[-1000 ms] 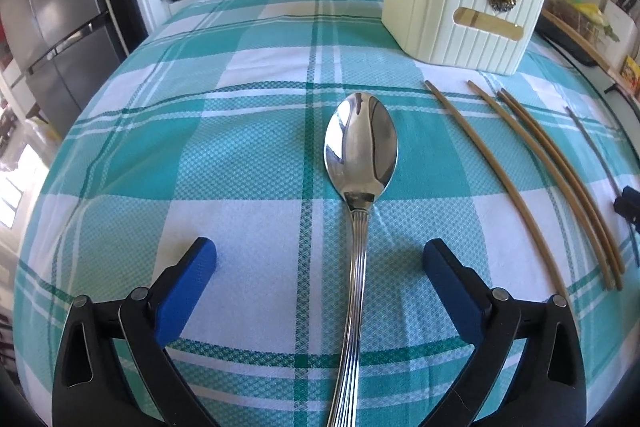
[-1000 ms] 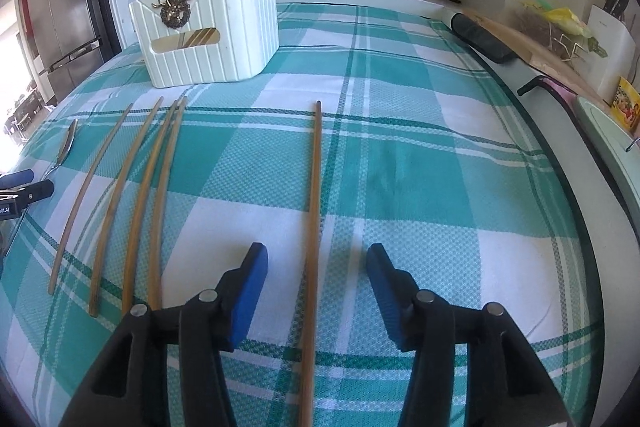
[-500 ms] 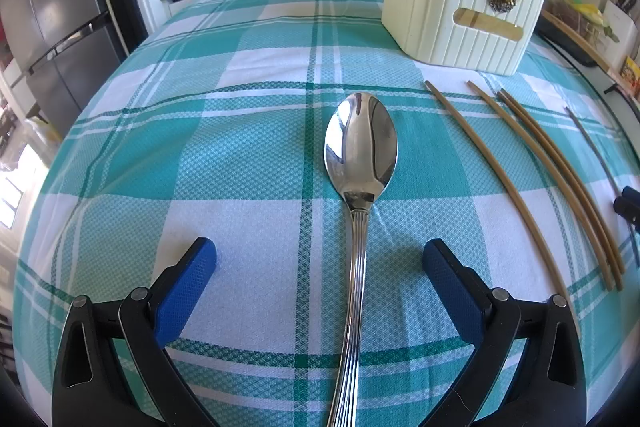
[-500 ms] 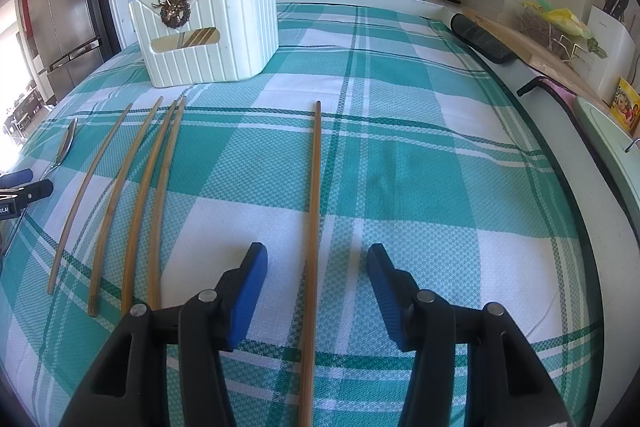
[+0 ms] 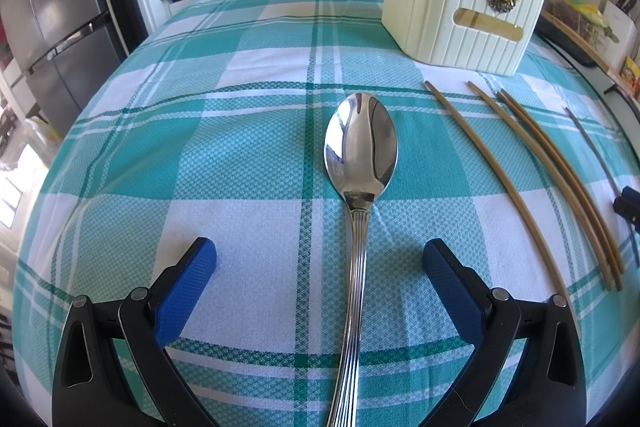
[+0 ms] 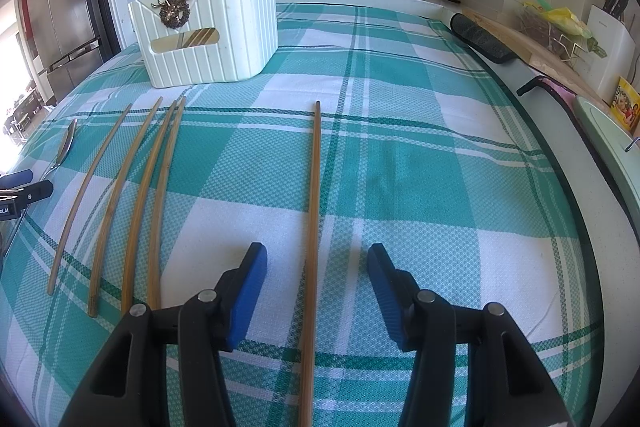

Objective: Organize utensils

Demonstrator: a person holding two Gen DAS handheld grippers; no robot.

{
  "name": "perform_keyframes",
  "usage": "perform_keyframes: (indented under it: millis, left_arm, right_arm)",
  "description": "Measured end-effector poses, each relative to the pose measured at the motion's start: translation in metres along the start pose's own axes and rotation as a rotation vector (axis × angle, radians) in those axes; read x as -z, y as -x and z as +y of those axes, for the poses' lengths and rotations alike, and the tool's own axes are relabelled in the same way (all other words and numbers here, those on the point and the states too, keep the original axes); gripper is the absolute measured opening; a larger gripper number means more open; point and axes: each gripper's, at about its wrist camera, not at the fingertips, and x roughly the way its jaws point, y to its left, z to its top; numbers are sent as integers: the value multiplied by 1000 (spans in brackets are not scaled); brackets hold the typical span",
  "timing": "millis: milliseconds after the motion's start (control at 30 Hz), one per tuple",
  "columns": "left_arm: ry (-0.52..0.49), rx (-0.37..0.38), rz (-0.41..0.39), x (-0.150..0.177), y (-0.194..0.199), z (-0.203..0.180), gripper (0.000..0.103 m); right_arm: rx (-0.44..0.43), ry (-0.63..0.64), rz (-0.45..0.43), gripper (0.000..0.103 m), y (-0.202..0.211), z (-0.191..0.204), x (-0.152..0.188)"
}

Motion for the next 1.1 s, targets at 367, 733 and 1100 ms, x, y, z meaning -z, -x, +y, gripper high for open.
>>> perform_keyframes:
  millis: [367,733,1100]
  left_arm:
    - [0,1,1,0,0,1,103]
    - [-88,62,114,2,9,16,102]
    - [-171,39,134,-30,-8,-7,102]
  right_arm:
    - [0,0,0,53,0,0,0]
    - [-23,10,96,59,6,-4,-1]
    - [-73,110,252,59,-9,-9,-25]
